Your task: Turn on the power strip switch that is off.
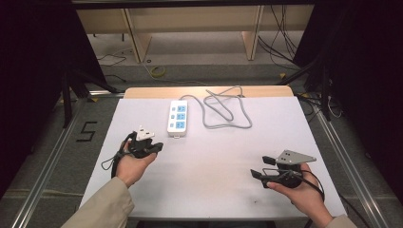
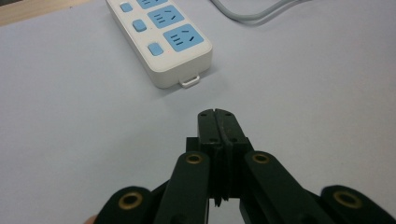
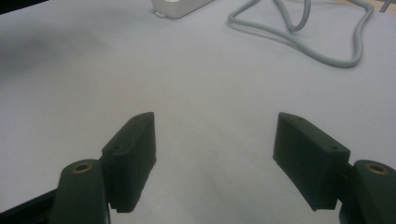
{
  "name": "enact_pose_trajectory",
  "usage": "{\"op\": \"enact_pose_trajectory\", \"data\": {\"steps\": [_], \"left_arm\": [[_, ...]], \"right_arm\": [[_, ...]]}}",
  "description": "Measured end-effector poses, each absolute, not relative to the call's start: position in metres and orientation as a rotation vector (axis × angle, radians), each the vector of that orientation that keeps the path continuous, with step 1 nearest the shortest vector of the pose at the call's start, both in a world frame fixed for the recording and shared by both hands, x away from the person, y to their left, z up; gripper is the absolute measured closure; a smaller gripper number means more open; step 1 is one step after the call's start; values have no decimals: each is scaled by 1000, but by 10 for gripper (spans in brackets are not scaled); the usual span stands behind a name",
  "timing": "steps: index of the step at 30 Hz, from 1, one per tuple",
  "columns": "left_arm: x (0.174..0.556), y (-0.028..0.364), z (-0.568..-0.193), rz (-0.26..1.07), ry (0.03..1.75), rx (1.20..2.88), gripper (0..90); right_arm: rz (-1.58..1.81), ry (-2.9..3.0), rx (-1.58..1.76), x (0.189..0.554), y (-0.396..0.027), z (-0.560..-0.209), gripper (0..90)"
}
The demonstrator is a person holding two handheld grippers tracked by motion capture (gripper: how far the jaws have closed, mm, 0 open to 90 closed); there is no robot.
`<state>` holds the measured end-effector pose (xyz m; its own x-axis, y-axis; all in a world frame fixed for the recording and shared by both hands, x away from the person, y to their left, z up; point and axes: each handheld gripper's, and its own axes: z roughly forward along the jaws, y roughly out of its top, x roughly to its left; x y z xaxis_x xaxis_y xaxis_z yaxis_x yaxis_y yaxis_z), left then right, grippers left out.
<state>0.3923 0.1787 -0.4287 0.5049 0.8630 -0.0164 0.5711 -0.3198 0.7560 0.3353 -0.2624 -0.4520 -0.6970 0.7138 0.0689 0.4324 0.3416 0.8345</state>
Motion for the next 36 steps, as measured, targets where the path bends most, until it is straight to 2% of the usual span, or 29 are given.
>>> {"op": "enact_pose_trajectory", "data": {"steps": [36], "left_arm": [[419, 176, -425, 581, 1206, 2009, 899]], "right_arm": [[1285, 2292, 1025, 336, -262, -452, 312]]}}
